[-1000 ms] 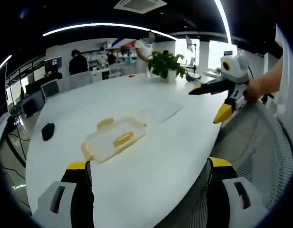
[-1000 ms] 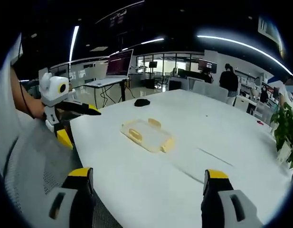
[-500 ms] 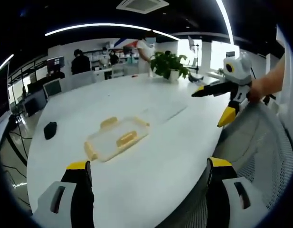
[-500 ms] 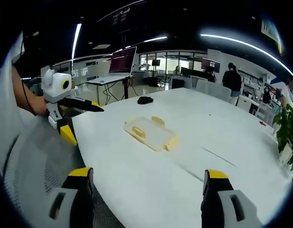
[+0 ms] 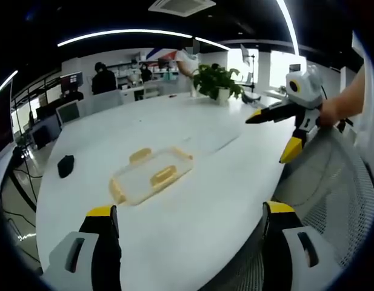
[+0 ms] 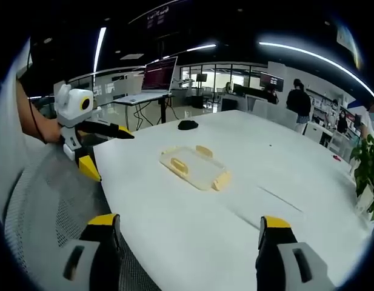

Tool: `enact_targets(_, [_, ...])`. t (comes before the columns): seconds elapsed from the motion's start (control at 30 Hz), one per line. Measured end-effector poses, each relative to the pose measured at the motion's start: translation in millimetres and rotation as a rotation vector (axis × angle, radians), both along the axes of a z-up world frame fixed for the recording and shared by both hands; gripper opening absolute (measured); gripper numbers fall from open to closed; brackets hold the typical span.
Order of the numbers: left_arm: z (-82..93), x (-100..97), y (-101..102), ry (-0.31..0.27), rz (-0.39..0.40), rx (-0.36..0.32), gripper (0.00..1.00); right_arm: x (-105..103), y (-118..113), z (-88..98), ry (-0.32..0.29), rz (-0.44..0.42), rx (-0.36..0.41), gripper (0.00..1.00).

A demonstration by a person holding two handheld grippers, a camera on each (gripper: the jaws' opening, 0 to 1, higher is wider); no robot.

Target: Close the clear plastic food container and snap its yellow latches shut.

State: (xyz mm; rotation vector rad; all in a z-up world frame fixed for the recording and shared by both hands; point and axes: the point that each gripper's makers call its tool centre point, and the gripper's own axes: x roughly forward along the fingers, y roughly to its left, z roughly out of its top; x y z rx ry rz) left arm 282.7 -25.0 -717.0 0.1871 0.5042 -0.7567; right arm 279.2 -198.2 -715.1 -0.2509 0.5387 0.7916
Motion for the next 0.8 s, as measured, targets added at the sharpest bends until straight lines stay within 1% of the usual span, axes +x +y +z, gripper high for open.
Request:
enact_targets(0.2, [0.1,-2.3,-2.1,0.004,-0.013,-0.010,0.97,0.1,0.1,-0.5,0.001,-0.003,0.000,0.95])
enact_targets(0.27, [-1.4,-3.1,-1.4,0.004,-0.015,-0.004,0.97,0.3,1.4,-0.5,0.007,-0.005,0.013,0.96])
enact_targets(0.33, [-3.0,-5.4,-2.4,0.014,-0.020,-0.004,0.95,-0.8,0.3,-2.7,0.011,-0.007,0.002,0.95])
enact_targets(0.4, [-4.2,-7.2,-4.6,0.016,-0.036,0.010,0.94,-1.9,1.3,-3.1,0.009,0.001,-0.002,0.96])
enact_targets(0.47, [-1.6,-7.1,-6.9,0.004,-0.047,0.003,0.94,-1.6,2.0,-1.0,-0.001,0.007,0.000,0.95])
enact_targets(0.53, [-2.5,-7.1,-6.3,0.008,-0.044,0.003,0.94,-1.8,1.5,-1.2,0.003,0.006,0.006,0.95])
enact_targets(0.6, [-5.5,-7.2,-4.9,0.027,-0.033,0.002,0.93,-1.7,-1.1,-4.5,0.014,0.001,-0.002,0.95])
enact_targets(0.8, [-6.2,-6.5,-3.6,0.032,-0.030,0.010,0.92,-0.9,-1.1,-2.8,0.016,-0.006,0.004,0.94])
